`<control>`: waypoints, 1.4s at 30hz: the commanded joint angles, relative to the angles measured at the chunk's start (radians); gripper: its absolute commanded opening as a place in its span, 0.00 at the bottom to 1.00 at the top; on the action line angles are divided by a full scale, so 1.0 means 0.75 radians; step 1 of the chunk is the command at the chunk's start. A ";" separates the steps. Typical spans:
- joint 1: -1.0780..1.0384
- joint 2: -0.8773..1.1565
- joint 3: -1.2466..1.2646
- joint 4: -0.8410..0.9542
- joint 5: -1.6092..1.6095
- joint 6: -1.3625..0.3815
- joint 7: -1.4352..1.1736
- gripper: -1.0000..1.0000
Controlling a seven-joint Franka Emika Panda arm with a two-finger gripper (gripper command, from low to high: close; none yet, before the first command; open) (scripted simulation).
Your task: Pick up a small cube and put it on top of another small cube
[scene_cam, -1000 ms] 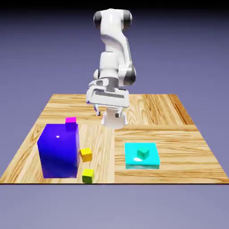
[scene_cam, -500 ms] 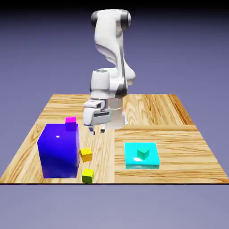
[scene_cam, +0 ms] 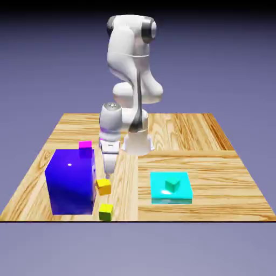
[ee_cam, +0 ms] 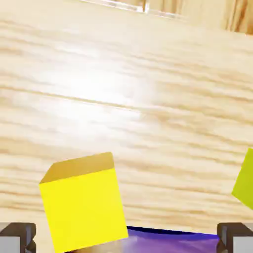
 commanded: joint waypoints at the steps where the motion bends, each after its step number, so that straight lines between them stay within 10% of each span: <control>1: 0.004 0.020 -0.014 0.001 -0.010 -0.003 -0.058 0.50; 11: -0.165 0.399 0.174 0.083 0.131 0.286 -0.163 0.50; 12: -0.165 0.399 0.174 0.083 0.131 0.286 -0.163 0.00; 42: 0.225 -0.711 -0.240 0.529 -0.076 -1.140 -0.428 0.00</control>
